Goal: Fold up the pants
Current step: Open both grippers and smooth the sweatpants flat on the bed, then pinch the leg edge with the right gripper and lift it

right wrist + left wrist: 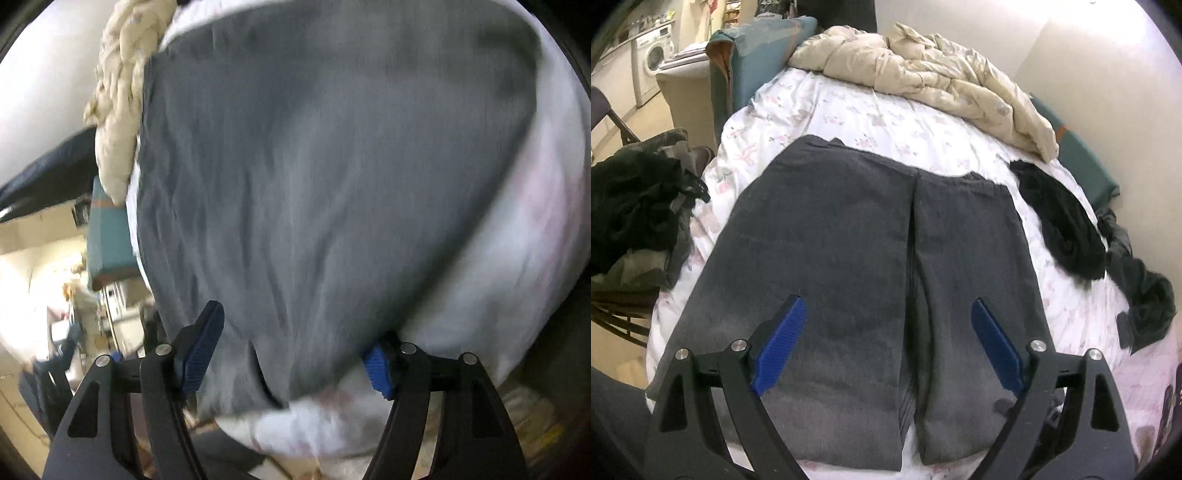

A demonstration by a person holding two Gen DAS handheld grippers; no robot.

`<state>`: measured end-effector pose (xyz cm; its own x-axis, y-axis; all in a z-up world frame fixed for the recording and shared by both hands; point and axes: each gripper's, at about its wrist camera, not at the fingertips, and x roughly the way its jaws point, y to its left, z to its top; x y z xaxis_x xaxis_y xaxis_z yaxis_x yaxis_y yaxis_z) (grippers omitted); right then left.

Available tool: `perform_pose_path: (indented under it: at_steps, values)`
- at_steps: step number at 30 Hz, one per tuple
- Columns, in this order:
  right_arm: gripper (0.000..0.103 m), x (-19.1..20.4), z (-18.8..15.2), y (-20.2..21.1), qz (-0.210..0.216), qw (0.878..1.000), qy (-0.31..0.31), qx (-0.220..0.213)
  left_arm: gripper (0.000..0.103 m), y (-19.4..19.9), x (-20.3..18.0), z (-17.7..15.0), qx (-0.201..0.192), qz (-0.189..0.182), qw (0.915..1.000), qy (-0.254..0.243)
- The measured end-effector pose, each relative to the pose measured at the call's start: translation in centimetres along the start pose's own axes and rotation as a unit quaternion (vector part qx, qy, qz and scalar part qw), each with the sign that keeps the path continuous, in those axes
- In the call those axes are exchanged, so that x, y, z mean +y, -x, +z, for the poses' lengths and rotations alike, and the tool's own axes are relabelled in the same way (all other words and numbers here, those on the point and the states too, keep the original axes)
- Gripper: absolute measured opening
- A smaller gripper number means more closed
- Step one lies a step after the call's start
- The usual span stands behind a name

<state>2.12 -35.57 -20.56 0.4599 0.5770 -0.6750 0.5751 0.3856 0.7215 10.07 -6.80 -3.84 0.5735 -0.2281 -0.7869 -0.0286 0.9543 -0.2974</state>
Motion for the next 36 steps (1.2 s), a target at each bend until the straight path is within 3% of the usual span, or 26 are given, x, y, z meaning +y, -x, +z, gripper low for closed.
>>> perform_pose_path:
  at_steps: [5,9,16,17,20,21,26,30,33,36]
  values:
    - [0.07,-1.6,2.7,2.0,-0.019,0.997,-0.023,-0.065,0.089,-0.3,0.2,0.2,-0.005,0.008,0.9999,0.003]
    - [0.069,-2.3,4.4,3.3,-0.019,0.992,-0.04,-0.122,0.089,-0.4,-0.5,-0.3,-0.006,0.017,0.9978,-0.064]
    - [0.07,-2.4,6.3,3.5,-0.061,0.986,-0.011,-0.153,0.089,-1.9,-2.3,3.3,0.027,0.058,0.9943,-0.085]
    - [0.062,-2.6,6.4,3.7,-0.055,0.986,-0.017,-0.155,0.089,-2.0,-2.9,4.1,0.03,0.059,0.9939,-0.089]
    - [0.019,-3.8,6.0,5.6,-0.045,0.984,-0.036,-0.17,0.089,-2.7,-5.7,6.4,0.034,0.051,0.9927,-0.104]
    - [0.015,-3.8,5.6,6.2,-0.037,0.984,-0.034,-0.171,0.089,-3.3,-7.2,7.2,0.038,0.051,0.9914,-0.114]
    - [0.006,0.4,2.7,8.9,-0.021,0.977,0.081,-0.194,0.089,-7.3,-13.6,8.9,0.069,0.059,0.9821,-0.165]
    - [0.005,3.4,0.8,9.7,-0.02,0.967,0.166,-0.194,0.089,-11.8,-20.5,8.6,0.108,0.063,0.9685,-0.215]
    - [0.005,2.7,1.3,9.1,-0.017,0.973,0.142,-0.179,0.089,-15.4,-25.4,8.1,0.136,0.052,0.9535,-0.264]
    - [0.005,2.5,1.9,8.1,-0.026,0.977,0.129,-0.165,0.089,-20.3,-29.1,7.9,0.147,0.073,0.9438,-0.287]
